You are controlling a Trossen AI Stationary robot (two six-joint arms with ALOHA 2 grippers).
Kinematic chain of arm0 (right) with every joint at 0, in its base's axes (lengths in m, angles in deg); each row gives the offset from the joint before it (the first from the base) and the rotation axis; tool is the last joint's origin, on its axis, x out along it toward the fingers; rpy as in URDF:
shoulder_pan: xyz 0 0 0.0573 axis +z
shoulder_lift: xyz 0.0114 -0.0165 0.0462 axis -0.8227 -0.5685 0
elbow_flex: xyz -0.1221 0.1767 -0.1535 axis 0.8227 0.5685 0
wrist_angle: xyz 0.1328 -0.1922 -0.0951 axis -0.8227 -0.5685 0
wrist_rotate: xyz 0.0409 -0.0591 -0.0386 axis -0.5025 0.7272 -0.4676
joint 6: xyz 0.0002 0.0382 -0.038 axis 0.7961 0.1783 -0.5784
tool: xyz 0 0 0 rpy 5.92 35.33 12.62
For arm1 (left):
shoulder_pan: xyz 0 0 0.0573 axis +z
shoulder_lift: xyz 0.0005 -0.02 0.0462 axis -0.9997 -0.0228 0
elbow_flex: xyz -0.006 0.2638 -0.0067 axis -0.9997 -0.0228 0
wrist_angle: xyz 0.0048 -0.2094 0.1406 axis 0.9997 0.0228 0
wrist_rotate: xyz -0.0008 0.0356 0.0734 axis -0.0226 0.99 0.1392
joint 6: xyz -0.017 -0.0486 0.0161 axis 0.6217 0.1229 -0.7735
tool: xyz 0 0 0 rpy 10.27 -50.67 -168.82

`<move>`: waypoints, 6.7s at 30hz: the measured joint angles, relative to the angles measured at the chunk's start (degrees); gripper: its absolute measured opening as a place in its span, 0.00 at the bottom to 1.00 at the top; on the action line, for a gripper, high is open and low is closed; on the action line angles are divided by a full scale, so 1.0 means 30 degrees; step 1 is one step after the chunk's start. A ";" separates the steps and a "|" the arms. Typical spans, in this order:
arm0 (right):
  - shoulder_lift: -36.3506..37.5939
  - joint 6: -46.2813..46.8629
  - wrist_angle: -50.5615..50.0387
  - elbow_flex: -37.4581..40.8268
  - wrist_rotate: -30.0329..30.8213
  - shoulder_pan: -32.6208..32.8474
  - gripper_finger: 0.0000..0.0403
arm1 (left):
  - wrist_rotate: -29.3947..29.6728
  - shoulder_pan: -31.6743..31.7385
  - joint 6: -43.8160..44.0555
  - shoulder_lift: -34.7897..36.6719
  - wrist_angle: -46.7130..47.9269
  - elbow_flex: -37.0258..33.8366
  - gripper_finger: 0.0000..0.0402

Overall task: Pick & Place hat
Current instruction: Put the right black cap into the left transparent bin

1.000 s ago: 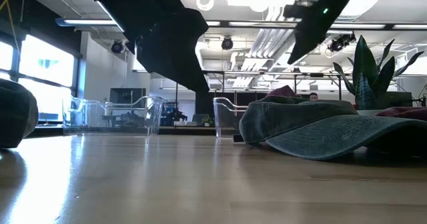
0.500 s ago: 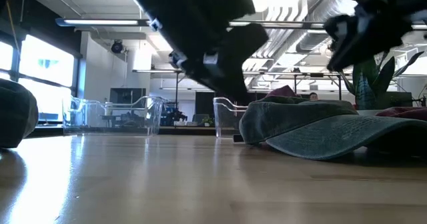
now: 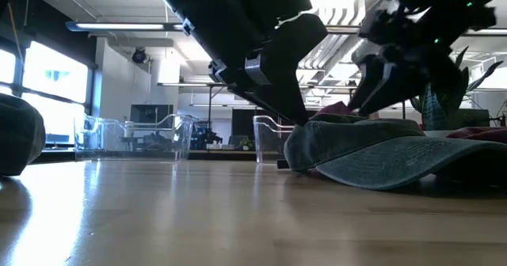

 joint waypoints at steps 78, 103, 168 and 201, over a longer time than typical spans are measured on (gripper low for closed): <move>-0.5241 0.5989 0.4360 -0.1302 0.1268 0.0853 0.01 | 0.3251 -0.1627 0.7798 0.0036 1.1636 0.2900 0.32; -0.5163 0.8719 -0.2740 -0.0816 -0.0895 0.2290 0.01 | -0.6783 0.2687 0.4161 -0.1523 0.6962 0.2907 0.08; -0.6343 -0.6793 0.8672 0.2246 0.5214 0.8796 0.45 | -0.3578 0.1224 -0.7260 -0.3053 0.2420 0.5221 0.01; -0.5844 -0.5605 0.7084 0.2317 0.3816 0.8738 0.02 | -0.5017 0.0631 -0.9373 -0.3733 0.3858 0.5635 0.59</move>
